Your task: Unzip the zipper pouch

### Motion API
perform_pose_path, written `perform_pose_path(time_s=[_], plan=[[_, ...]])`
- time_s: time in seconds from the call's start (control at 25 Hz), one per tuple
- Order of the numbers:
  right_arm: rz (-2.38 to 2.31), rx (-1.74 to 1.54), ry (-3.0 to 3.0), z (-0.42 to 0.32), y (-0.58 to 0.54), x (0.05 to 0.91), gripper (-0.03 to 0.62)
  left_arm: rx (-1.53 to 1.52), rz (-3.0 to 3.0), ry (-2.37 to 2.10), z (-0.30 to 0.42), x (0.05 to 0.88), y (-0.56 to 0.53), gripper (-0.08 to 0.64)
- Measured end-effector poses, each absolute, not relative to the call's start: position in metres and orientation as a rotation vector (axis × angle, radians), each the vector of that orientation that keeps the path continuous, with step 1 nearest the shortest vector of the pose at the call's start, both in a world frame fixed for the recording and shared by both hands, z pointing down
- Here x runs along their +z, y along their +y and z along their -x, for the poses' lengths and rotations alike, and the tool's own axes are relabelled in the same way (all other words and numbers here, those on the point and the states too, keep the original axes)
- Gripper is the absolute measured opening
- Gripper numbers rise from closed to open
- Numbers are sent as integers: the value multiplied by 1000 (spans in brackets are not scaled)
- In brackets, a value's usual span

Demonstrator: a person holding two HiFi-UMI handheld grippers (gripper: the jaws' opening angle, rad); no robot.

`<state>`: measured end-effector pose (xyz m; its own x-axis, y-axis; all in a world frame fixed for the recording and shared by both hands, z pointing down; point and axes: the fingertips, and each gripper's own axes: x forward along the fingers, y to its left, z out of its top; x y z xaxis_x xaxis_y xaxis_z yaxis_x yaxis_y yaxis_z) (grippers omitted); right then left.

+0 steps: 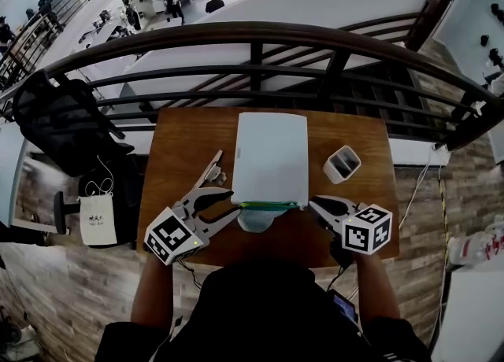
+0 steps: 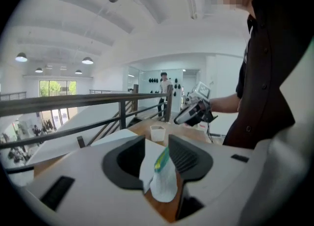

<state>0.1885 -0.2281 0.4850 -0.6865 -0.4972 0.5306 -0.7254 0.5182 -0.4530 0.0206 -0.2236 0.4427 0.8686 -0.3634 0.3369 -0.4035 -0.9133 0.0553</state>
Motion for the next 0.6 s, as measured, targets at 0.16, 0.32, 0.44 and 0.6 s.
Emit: perform_pose_path(time_s=[0.16, 0.32, 0.44, 0.6], plan=[[-1040, 964, -2435, -190, -231, 485, 75, 372, -2871, -658, -6, 434, -234, 160], [-1053, 955, -2439, -190, -233, 485, 67, 356, -2856, -695, 2, 436, -236, 160], [-1062, 938, -2454, -193, -234, 480, 60, 334, -2847, -720, 3, 434, -237, 160], [-1100, 891, -2502, -196, -239, 469, 49, 320, -2844, -787, 8, 431, -244, 155]])
